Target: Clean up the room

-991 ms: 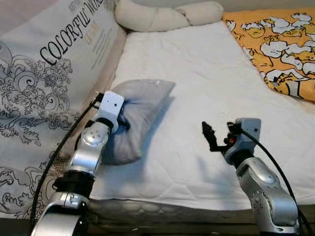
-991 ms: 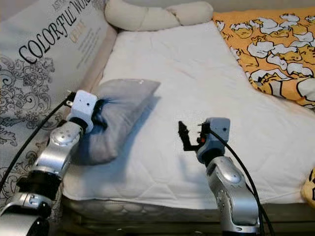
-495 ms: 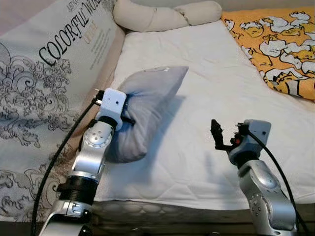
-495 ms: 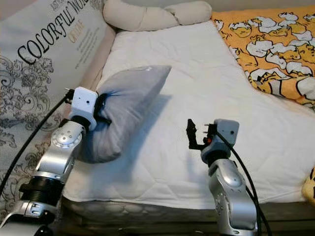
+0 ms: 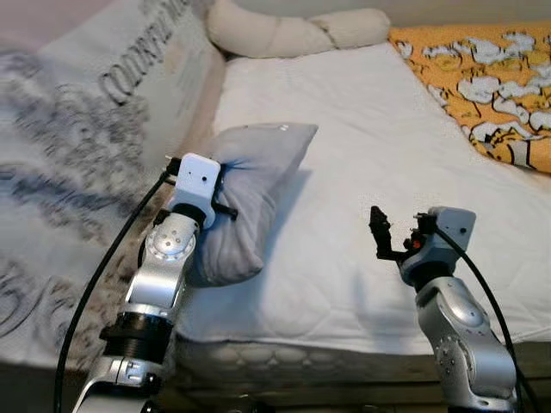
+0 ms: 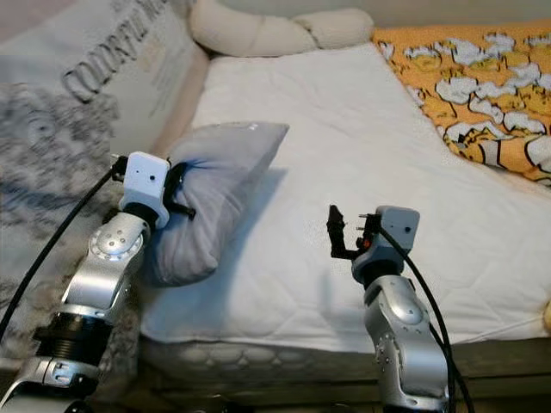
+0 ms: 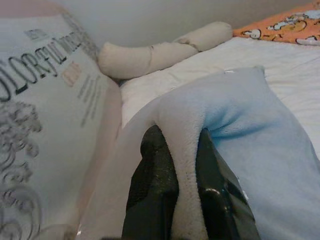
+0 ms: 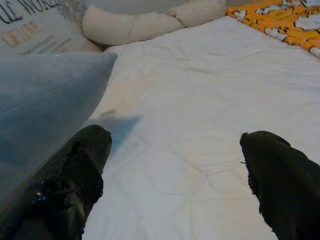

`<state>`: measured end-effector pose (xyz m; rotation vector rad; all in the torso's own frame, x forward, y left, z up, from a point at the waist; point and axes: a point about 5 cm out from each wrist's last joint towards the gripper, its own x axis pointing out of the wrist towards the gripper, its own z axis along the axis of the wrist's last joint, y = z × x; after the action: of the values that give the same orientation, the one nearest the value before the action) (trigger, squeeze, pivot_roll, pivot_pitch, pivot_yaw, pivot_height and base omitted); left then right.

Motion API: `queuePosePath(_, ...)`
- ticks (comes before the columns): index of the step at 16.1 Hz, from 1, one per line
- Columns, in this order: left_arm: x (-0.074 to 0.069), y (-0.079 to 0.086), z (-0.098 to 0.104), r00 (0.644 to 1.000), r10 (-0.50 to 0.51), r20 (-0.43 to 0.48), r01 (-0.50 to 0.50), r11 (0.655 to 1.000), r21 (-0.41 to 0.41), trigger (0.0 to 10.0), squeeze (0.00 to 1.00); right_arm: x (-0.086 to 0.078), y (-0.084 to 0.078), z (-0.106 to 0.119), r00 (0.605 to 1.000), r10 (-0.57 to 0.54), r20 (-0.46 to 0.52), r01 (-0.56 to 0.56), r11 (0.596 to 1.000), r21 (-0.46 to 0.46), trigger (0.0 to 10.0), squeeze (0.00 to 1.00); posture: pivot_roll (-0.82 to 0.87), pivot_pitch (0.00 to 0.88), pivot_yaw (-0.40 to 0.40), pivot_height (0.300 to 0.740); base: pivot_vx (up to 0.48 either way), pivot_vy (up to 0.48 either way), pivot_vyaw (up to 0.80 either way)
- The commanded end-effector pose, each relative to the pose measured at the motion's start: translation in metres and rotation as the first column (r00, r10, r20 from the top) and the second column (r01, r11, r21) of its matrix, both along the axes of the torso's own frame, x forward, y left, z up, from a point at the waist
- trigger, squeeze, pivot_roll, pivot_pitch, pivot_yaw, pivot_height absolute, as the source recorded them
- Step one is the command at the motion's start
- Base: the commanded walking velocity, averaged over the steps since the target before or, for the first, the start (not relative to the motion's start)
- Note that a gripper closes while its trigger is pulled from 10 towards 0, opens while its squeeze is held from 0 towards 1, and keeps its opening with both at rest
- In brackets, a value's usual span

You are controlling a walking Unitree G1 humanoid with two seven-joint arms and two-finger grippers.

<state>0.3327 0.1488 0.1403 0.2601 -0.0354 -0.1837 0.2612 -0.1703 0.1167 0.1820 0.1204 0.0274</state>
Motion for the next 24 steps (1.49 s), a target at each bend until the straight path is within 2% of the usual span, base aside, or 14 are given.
queuePosePath(1, 0.002, 0.003, 0.018, 0.997, 0.017, 0.074, -0.015, 0.999, -0.034, 10.0, 0.00, 0.002, 0.001, 0.003, 1.000, -0.002, 0.007, 0.002, 1.000, -0.002, 10.0, 0.00, -0.05, 0.000, 0.093, 0.740, 0.000, 0.000, 0.00)
queuePosePath(2, 0.002, 0.004, 0.019, 0.997, 0.030, 0.069, -0.026, 0.998, -0.055, 10.0, 0.00, 0.003, 0.001, 0.003, 1.000, 0.009, 0.003, -0.009, 1.000, -0.010, 10.0, 0.00, -0.05, 0.000, 0.088, 0.740, 0.000, 0.000, 0.00)
queuePosePath(7, 0.004, 0.005, 0.020, 0.997, 0.032, 0.064, -0.028, 0.998, -0.051, 10.0, 0.00, 0.008, -0.002, 0.003, 1.000, 0.027, -0.011, -0.027, 0.999, -0.029, 10.0, 0.00, -0.04, 0.000, 0.062, 0.740, 0.283, 0.000, 0.00)
queuePosePath(14, 0.007, 0.005, 0.021, 0.998, 0.011, 0.056, -0.009, 0.999, -0.037, 10.0, 0.00, 0.007, -0.001, 0.001, 0.999, 0.028, -0.018, -0.029, 0.999, -0.026, 10.0, 0.00, -0.05, 0.000, 0.076, 0.740, 0.300, 0.000, 0.00)
queuePosePath(15, 0.007, 0.005, 0.021, 0.998, 0.013, 0.057, -0.011, 0.999, -0.035, 10.0, 0.00, 0.008, -0.001, 0.001, 0.999, 0.046, -0.021, -0.047, 0.998, -0.034, 10.0, 0.00, -0.05, 0.000, 0.075, 0.740, 0.300, 0.000, 0.00)
queuePosePath(16, 0.008, 0.007, 0.022, 0.998, 0.017, 0.058, -0.015, 0.999, -0.034, 10.0, 0.00, 0.007, 0.005, 0.001, 0.992, 0.125, -0.033, -0.128, 0.987, -0.101, 10.0, 0.00, -0.05, 0.000, 0.073, 0.740, 0.300, 0.000, 0.71)
queuePosePath(17, 0.008, 0.008, 0.022, 0.998, 0.021, 0.059, -0.019, 0.999, -0.031, 10.0, 0.00, 0.007, 0.007, 0.000, 0.990, 0.137, -0.032, -0.140, 0.984, -0.109, 10.0, 0.00, -0.05, 0.000, 0.071, 0.740, 0.304, 0.000, 0.80)
queuePosePath(18, 0.007, 0.009, 0.021, 0.998, 0.023, 0.059, -0.022, 0.999, -0.028, 10.0, 0.00, 0.007, 0.006, -0.002, 0.993, 0.107, -0.047, -0.109, 0.993, -0.052, 10.0, 0.00, -0.05, 0.000, 0.067, 0.740, 0.304, 0.000, 0.00)
queuePosePath(20, 0.007, 0.011, 0.021, 0.998, 0.025, 0.058, -0.023, 0.999, -0.023, 10.0, 0.00, 0.008, 0.004, -0.005, 0.994, 0.086, -0.067, -0.091, 0.994, -0.063, 10.0, 0.00, -0.05, 0.000, 0.068, 0.740, 0.302, 0.000, 0.00)
queuePosePath(24, 0.008, 0.000, 0.017, 0.998, -0.047, 0.051, 0.045, 0.998, 0.032, 10.0, 0.00, 0.006, 0.007, -0.010, 0.988, 0.120, -0.092, -0.128, 0.988, -0.087, 10.0, 0.00, -0.05, 0.000, 0.077, 0.740, 0.000, 0.000, 0.00)
